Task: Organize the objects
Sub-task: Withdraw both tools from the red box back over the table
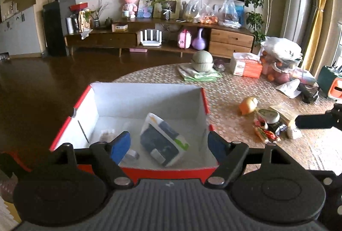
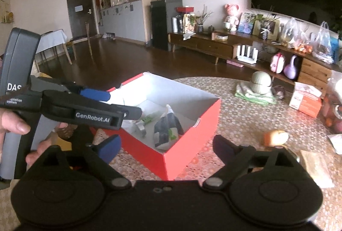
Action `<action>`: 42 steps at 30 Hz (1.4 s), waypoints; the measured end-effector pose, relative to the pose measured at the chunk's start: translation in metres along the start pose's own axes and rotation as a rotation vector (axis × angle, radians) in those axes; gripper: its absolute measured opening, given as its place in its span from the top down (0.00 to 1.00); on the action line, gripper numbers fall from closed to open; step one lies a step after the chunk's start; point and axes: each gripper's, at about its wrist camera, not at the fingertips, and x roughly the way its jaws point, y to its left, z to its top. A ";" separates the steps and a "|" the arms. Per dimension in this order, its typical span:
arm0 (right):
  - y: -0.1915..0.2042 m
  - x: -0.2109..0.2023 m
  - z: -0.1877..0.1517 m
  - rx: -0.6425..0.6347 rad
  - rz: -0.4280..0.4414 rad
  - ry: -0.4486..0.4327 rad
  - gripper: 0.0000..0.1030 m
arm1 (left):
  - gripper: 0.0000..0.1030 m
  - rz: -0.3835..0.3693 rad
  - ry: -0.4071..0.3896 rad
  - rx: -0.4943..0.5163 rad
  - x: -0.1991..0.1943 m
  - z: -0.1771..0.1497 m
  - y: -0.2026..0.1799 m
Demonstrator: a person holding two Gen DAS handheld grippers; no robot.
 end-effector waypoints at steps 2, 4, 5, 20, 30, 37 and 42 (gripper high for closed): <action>-0.001 -0.004 -0.006 0.001 -0.025 -0.011 0.01 | 0.23 -0.009 0.010 0.000 0.001 -0.004 -0.008; -0.006 -0.008 -0.013 0.008 -0.030 -0.010 0.01 | 0.23 -0.012 0.015 0.007 0.003 -0.008 -0.016; -0.008 -0.008 -0.016 0.012 -0.038 -0.007 0.01 | 0.23 -0.013 0.014 0.013 0.003 -0.010 -0.020; -0.069 -0.027 -0.063 0.139 -0.124 0.018 0.01 | 0.18 -0.099 0.028 0.031 0.017 -0.034 -0.079; -0.111 -0.043 -0.096 0.206 -0.187 0.034 0.01 | 0.00 -0.165 0.048 0.089 0.036 -0.046 -0.128; -0.151 -0.051 -0.115 0.276 -0.257 0.046 0.01 | 0.00 -0.181 0.050 0.120 0.058 -0.049 -0.158; -0.174 -0.052 -0.126 0.301 -0.308 0.053 0.01 | 0.00 -0.186 0.078 0.111 0.081 -0.047 -0.172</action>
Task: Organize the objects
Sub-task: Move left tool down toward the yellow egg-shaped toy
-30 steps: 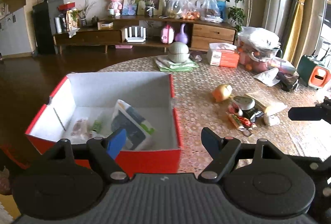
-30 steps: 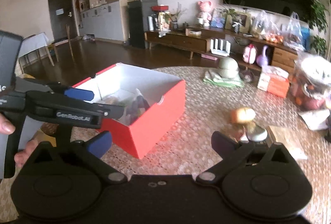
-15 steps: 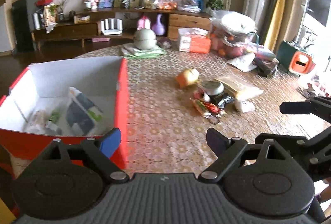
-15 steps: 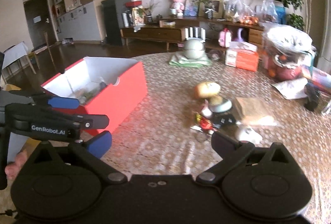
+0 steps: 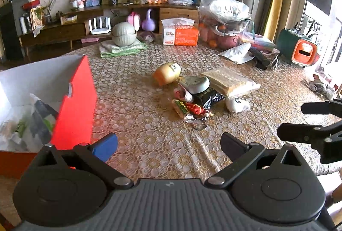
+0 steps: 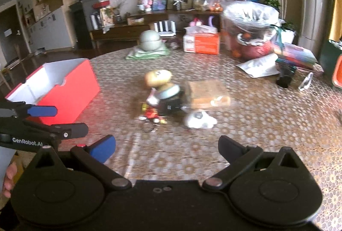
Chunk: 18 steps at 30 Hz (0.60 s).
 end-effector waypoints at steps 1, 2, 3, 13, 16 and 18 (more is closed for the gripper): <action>-0.004 0.001 -0.001 0.001 -0.008 0.000 0.01 | 0.00 -0.005 0.009 -0.004 0.005 0.001 0.000; -0.007 0.002 -0.001 0.002 -0.014 0.000 0.01 | 0.00 -0.004 0.020 -0.009 0.011 0.002 -0.001; -0.010 0.004 -0.002 0.004 -0.020 0.002 0.01 | 0.00 0.001 0.027 -0.011 0.016 0.003 -0.002; -0.029 0.025 -0.001 -0.002 -0.046 0.019 0.04 | 0.00 0.051 0.025 0.016 0.056 0.033 -0.009; -0.032 0.034 0.003 -0.009 -0.050 0.019 0.05 | 0.00 0.059 0.016 0.022 0.070 0.049 -0.009; -0.034 0.040 0.006 -0.005 -0.048 0.019 0.06 | 0.00 0.071 0.006 0.028 0.078 0.058 -0.008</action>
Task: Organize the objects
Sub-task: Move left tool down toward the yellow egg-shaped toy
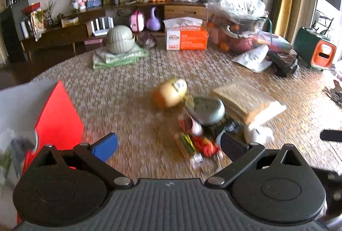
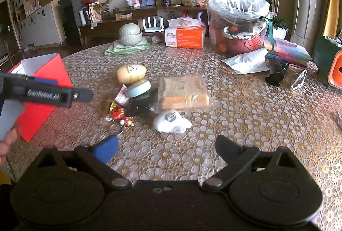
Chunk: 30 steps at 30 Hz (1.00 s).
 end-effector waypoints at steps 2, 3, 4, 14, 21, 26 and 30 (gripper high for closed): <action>-0.002 0.006 0.002 0.002 0.003 0.002 0.07 | 0.00 0.012 0.000 0.007 0.011 0.009 0.001; -0.002 0.010 0.004 0.000 0.003 0.001 0.08 | 0.00 0.018 0.002 0.008 0.018 0.013 0.001; -0.002 0.013 0.005 -0.004 0.003 0.001 0.08 | 0.00 0.020 0.005 0.005 0.024 0.017 0.003; -0.002 0.043 0.015 -0.021 0.017 0.006 0.10 | 0.00 0.035 0.020 0.064 0.078 0.049 0.004; -0.004 0.060 0.017 -0.023 0.023 0.020 0.12 | 0.00 0.043 0.049 0.106 0.116 0.063 -0.003; -0.005 0.070 0.017 -0.023 0.028 0.028 0.13 | 0.00 0.046 0.066 0.115 0.140 0.066 -0.005; -0.005 0.079 0.019 -0.024 0.031 0.033 0.16 | 0.00 0.020 0.083 0.081 0.152 0.068 0.000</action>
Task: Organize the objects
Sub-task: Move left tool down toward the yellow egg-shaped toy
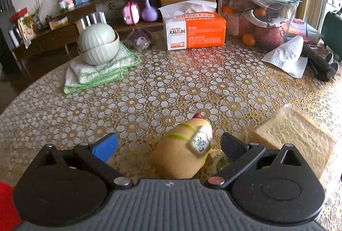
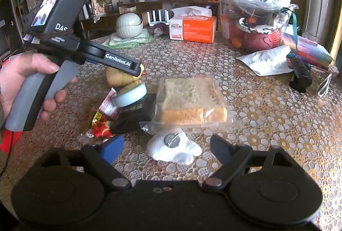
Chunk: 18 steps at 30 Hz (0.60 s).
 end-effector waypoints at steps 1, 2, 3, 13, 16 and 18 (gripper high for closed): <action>0.000 0.002 0.000 -0.001 0.001 0.002 0.18 | 0.00 -0.002 0.004 -0.003 0.003 0.000 0.000; 0.000 0.004 0.000 -0.001 0.001 0.005 0.18 | 0.00 -0.002 0.008 -0.007 0.006 0.000 0.001; 0.000 0.007 0.000 -0.001 0.001 0.007 0.20 | 0.00 -0.005 0.010 -0.010 0.008 0.000 0.001; 0.002 0.018 -0.003 -0.007 -0.037 0.014 0.33 | 0.22 -0.039 -0.001 -0.013 0.011 -0.005 0.001; 0.002 0.019 -0.004 -0.004 -0.059 0.019 0.44 | 0.41 -0.068 -0.005 -0.016 0.008 -0.006 0.000; 0.002 0.017 -0.004 0.001 -0.059 0.016 0.47 | 0.43 -0.068 -0.007 -0.011 0.005 -0.005 -0.001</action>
